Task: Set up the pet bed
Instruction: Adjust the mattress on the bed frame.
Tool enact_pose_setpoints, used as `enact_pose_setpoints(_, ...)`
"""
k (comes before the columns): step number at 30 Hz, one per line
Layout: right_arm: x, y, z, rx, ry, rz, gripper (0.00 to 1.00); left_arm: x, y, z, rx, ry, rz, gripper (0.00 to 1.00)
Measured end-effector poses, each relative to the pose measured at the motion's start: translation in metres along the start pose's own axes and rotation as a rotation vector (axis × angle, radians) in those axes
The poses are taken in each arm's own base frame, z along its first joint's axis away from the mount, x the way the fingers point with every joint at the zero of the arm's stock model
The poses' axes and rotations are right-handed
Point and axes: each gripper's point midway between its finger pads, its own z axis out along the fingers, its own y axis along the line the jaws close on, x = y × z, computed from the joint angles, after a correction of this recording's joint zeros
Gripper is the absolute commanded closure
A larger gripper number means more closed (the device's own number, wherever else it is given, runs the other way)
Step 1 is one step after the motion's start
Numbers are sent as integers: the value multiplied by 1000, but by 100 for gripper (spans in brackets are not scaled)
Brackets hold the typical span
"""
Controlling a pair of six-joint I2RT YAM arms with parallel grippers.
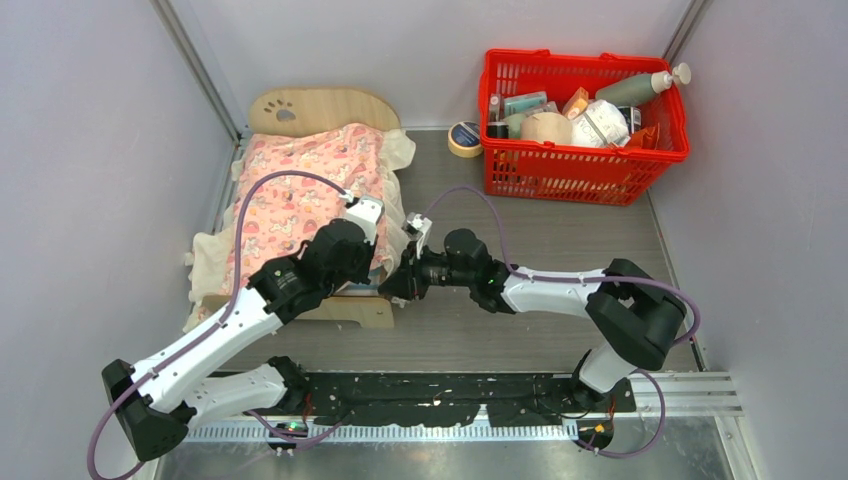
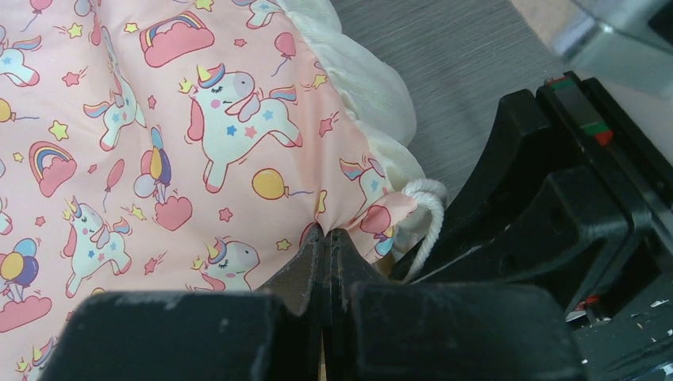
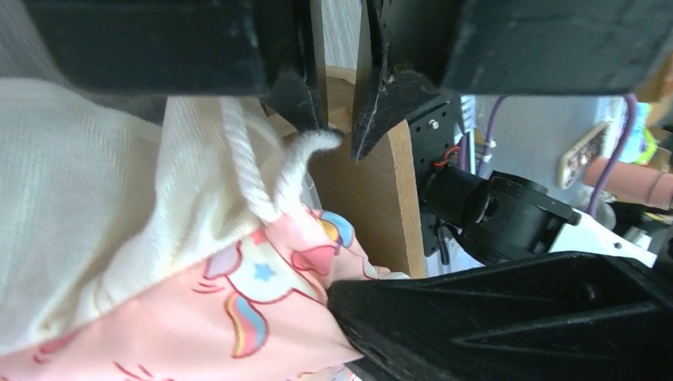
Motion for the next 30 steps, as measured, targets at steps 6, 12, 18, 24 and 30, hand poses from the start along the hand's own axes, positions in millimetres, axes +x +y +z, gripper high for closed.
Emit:
enact_pose_setpoints(6, -10, 5, -13, -67, -65, 92, 69, 4, 0, 2, -2, 7, 3, 100)
enact_pose_setpoints(12, -46, 36, -20, -208, -177, 111, 64, 5, 0, 4, -3, 12, 5, 100)
enact_pose_setpoints(18, -71, 59, -27, -314, -260, 152, 62, 5, 0, 4, -3, 13, 6, 100)
enact_pose_setpoints(24, -89, 73, -30, -385, -304, 187, 66, 5, 1, 5, -7, 11, 1, 100)
enact_pose_setpoints(30, -89, 65, -27, -346, -312, 183, 93, 3, 7, 5, -25, 1, -10, 100)
